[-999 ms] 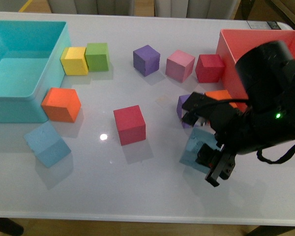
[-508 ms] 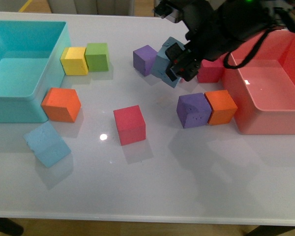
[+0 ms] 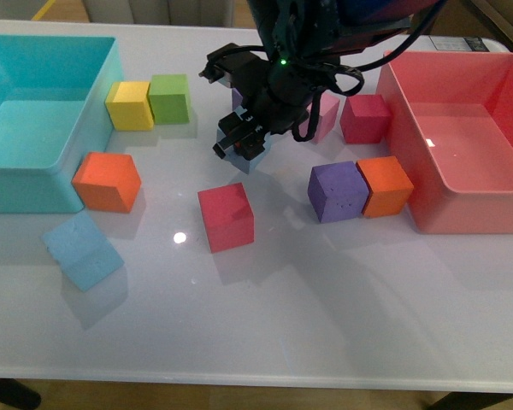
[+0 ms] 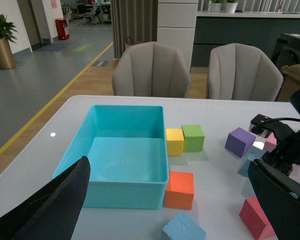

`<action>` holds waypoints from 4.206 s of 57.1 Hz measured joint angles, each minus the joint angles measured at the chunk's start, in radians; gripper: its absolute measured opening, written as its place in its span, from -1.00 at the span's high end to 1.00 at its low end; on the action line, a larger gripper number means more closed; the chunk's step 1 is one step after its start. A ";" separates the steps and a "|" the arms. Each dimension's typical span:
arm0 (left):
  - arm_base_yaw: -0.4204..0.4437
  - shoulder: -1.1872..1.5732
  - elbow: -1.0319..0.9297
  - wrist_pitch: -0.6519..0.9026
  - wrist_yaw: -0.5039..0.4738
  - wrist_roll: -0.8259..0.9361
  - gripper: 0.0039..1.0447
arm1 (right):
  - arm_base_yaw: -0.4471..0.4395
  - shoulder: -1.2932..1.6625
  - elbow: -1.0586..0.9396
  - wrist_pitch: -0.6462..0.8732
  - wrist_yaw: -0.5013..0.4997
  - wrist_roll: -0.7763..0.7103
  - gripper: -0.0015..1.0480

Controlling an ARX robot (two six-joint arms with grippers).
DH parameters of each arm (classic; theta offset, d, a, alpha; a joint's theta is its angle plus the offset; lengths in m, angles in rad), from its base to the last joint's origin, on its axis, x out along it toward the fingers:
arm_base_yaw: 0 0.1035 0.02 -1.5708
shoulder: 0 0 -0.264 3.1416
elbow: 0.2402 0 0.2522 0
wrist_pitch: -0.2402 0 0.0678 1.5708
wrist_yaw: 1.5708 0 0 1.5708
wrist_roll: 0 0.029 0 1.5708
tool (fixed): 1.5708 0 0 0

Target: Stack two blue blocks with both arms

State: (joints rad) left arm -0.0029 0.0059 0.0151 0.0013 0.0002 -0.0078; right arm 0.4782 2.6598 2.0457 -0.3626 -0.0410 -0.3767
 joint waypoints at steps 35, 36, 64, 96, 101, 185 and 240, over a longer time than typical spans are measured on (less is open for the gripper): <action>0.000 0.000 0.000 0.000 0.000 0.000 -0.84 | 0.007 0.107 0.123 -0.054 0.008 -0.001 -0.35; 0.000 0.000 0.000 0.000 0.000 0.000 -0.84 | 0.007 0.107 0.121 -0.051 0.008 -0.001 -0.41; 0.000 0.000 0.000 0.000 0.000 0.000 -0.84 | -0.031 -0.104 -0.149 0.233 -0.008 0.015 -0.83; 0.000 0.000 0.000 0.000 0.000 0.000 -0.84 | -0.195 -0.875 -1.202 1.348 0.323 0.336 -0.01; 0.000 0.000 0.000 0.000 0.000 0.000 -0.84 | -0.232 -0.959 -1.351 1.398 0.290 0.356 0.29; 0.000 0.000 0.000 0.000 0.000 0.000 -0.84 | -0.475 -2.095 -2.029 0.916 0.043 0.366 0.96; 0.000 0.000 0.000 0.000 0.000 0.000 -0.84 | -0.475 -2.546 -2.030 0.453 0.043 0.366 0.96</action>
State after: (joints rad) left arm -0.0029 0.0059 0.0151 0.0013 0.0002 -0.0078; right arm 0.0032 0.1135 0.0158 0.0902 0.0017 -0.0105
